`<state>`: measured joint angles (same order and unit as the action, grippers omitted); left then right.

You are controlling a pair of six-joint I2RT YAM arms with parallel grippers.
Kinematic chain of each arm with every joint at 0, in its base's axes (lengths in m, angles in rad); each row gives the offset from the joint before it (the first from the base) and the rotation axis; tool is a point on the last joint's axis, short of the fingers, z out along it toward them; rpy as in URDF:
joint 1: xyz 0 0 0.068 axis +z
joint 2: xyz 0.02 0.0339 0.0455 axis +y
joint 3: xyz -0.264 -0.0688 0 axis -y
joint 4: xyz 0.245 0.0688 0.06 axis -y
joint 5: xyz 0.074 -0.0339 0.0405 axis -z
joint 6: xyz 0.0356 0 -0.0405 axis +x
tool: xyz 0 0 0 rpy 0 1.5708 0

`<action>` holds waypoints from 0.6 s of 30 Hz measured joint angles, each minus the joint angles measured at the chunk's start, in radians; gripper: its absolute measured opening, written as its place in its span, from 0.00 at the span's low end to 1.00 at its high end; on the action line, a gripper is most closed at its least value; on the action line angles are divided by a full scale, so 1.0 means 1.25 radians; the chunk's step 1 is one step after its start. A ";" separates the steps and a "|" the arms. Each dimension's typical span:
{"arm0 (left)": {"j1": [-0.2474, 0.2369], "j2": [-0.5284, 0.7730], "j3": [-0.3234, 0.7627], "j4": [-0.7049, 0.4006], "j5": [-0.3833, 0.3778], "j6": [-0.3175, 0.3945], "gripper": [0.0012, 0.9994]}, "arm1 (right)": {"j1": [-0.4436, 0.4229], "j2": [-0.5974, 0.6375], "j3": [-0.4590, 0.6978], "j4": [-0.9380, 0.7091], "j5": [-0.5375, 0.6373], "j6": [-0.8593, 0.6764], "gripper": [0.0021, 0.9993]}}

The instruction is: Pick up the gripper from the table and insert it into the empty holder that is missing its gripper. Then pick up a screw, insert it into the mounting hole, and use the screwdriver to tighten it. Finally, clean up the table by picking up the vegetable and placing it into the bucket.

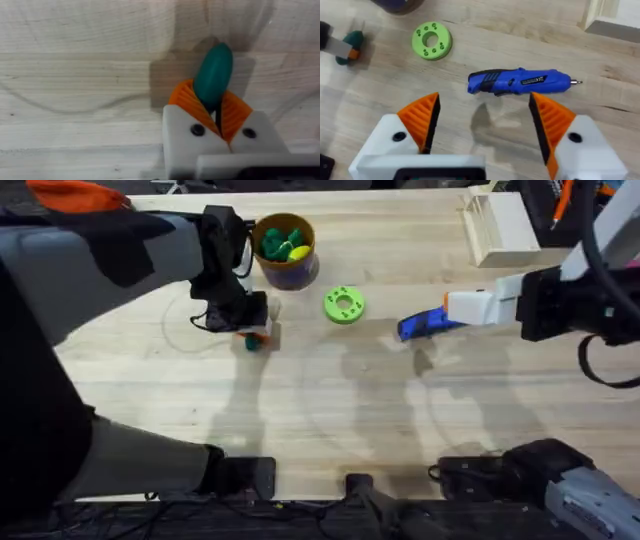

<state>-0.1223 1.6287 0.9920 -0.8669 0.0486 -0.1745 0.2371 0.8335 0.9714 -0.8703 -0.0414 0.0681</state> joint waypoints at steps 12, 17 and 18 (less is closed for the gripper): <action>0.000 0.000 0.005 -0.016 0.003 -0.001 0.03 | 0.000 0.000 0.000 0.000 0.000 0.000 0.99; 0.000 -0.075 0.109 -0.107 0.002 -0.001 0.03 | 0.000 0.000 0.000 0.000 0.000 0.000 0.99; 0.000 -0.098 0.136 -0.121 0.003 -0.001 0.03 | 0.000 0.000 0.000 0.000 0.000 0.000 0.99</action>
<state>-0.1223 1.5066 1.1617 -1.0177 0.0521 -0.1761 0.2371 0.8335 0.9714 -0.8703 -0.0412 0.0681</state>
